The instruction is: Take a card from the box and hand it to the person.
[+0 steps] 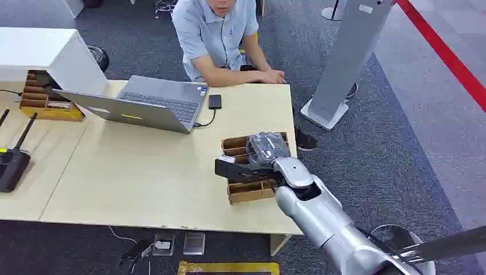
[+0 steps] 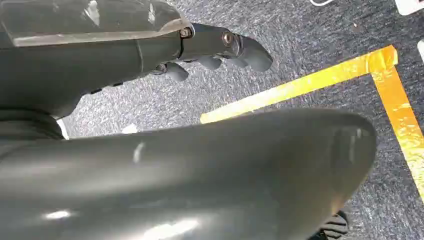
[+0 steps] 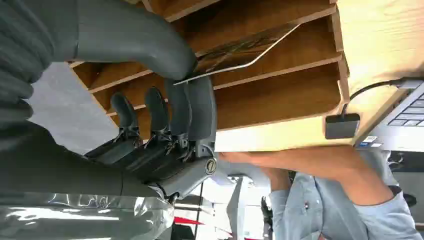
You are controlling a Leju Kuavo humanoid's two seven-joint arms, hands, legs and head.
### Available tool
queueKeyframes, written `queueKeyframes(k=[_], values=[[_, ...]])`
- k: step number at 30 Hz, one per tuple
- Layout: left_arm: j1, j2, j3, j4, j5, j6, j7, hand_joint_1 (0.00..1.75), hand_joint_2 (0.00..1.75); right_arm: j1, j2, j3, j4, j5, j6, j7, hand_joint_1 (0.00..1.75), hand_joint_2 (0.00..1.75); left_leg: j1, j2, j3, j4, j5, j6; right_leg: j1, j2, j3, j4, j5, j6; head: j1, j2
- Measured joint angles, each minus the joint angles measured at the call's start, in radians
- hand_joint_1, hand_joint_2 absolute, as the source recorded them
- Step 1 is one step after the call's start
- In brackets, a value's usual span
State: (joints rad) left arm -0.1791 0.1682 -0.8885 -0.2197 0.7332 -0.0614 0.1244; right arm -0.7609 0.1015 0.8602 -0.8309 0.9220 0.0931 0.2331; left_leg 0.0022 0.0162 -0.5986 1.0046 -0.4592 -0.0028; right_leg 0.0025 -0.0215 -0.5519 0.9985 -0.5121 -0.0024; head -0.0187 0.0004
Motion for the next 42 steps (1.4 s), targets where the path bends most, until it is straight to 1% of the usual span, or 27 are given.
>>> queueKeyframes(k=[2, 4, 6, 8, 17, 28, 32, 33, 35, 37, 40, 42], values=[[0.0, 0.0, 0.0, 0.0, 0.0, 0.0, 0.0, 0.0, 0.0, 0.0, 0.0, 0.0, 0.0, 0.0, 0.0, 0.0, 1.27, 1.75, 0.0, 0.0, 0.0, 0.0, 0.0, 0.0, 0.0, 0.0, 0.0, 0.0, 0.0, 0.0, 0.0, 0.0], [0.0, 0.0, 0.0, 0.0, 0.0, 0.0, 0.0, 0.0, 0.0, 0.0, 0.0, 0.0, 0.0, 0.0, 0.0, 0.0, 1.31, 1.75, 0.0, 0.0, 0.0, 0.0, 0.0, 0.0, 0.0, 0.0, 0.0, 0.0, 0.0, 0.0, 0.0, 0.0], [0.0, 0.0, 0.0, 0.0, 0.0, 0.0, 0.0, 0.0, 0.0, 0.0, 0.0, 0.0, 0.0, 0.0, 0.0, 0.0, 1.2, 1.75, 0.0, 0.0, 0.0, 0.0, 0.0, 0.0, 0.0, 0.0, 0.0, 0.0, 0.0, 0.0, 0.0, 0.0], [0.0, 0.0, 0.0, 0.0, 0.0, 0.0, 0.0, 0.0, 0.0, 0.0, 0.001, 0.0, 0.0, 0.0, 0.0, 0.0, 1.24, 1.75, 0.0, 0.0, 0.0, 0.0, 0.0, 0.0, 0.0, 0.0, 0.0, 0.0, 0.0, 0.0, 0.0, 0.0], [0.0, 0.0, 0.0, 0.0, 0.0, 0.0, 0.0, 0.0, 0.0, 0.003, 0.005, 0.0, 0.0, 0.0, -0.005, -0.003, 1.01, 1.75, 0.0, 0.0, 0.0, 0.0, 0.0, 0.0, 0.0, 0.0, 0.0, 0.0, 0.0, 0.0, 0.0, 0.0], [-0.001, 0.0, 0.0, 0.0, 0.0, -0.001, 0.0, 0.0, 0.0, 0.005, 0.025, 0.0, 0.0, 0.0, -0.012, -0.005, 1.03, 1.75, 0.0, 0.0, 0.0, 0.0, 0.0, 0.0, 0.0, 0.0, 0.0, 0.0, 0.0, 0.0, 0.0, 0.0], [-0.002, 0.0, 0.0, 0.0, 0.0, -0.001, 0.0, 0.0, 0.0, 0.005, 0.031, 0.0, 0.0, 0.0, -0.013, -0.005, 1.2, 1.75, 0.0, 0.0, 0.0, 0.0, 0.0, 0.0, 0.0, 0.0, 0.0, 0.0, 0.0, 0.0, 0.0, 0.0], [-0.002, 0.0, 0.0, 0.0, 0.0, -0.001, 0.0, 0.0, 0.0, 0.006, 0.033, 0.0, 0.0, 0.0, -0.013, -0.005, 1.17, 1.75, 0.0, 0.0, 0.0, 0.0, 0.0, 0.0, 0.0, 0.0, 0.0, 0.0, 0.0, 0.0, 0.0, 0.0], [-0.002, 0.0, 0.0, 0.0, 0.0, -0.001, 0.0, 0.0, 0.0, 0.006, 0.035, 0.0, 0.0, 0.0, -0.013, -0.005, 1.19, 1.75, 0.0, 0.0, 0.0, 0.0, 0.0, 0.0, 0.0, 0.0, 0.0, 0.0, 0.0, 0.0, 0.0, 0.0], [-0.002, -0.001, 0.0, 0.0, 0.0, -0.001, 0.0, 0.0, 0.0, 0.006, 0.038, 0.0, 0.0, 0.0, -0.013, -0.005, 1.12, 1.75, 0.0, 0.0, 0.0, 0.0, 0.0, 0.0, 0.0, 0.0, 0.0, 0.0, 0.0, 0.0, 0.0, 0.0], [-0.003, -0.001, 0.0, 0.0, 0.0, -0.001, 0.001, 0.0, 0.0, 0.006, 0.04, 0.0, 0.0, -0.003, -0.013, -0.006, 1.06, 1.75, 0.0, 0.0, 0.0, 0.0, 0.0, 0.0, 0.0, 0.0, 0.0, 0.0, 0.0, 0.0, 0.0, 0.0], [-0.003, -0.001, 0.0, 0.0, 0.0, -0.001, 0.002, 0.0, 0.0, 0.006, 0.042, 0.0, 0.0, -0.004, -0.013, -0.008, 1.08, 1.75, 0.0, 0.0, 0.0, 0.0, 0.0, 0.0, 0.0, 0.0, 0.0, 0.0, 0.0, 0.0, 0.0, 0.0]])
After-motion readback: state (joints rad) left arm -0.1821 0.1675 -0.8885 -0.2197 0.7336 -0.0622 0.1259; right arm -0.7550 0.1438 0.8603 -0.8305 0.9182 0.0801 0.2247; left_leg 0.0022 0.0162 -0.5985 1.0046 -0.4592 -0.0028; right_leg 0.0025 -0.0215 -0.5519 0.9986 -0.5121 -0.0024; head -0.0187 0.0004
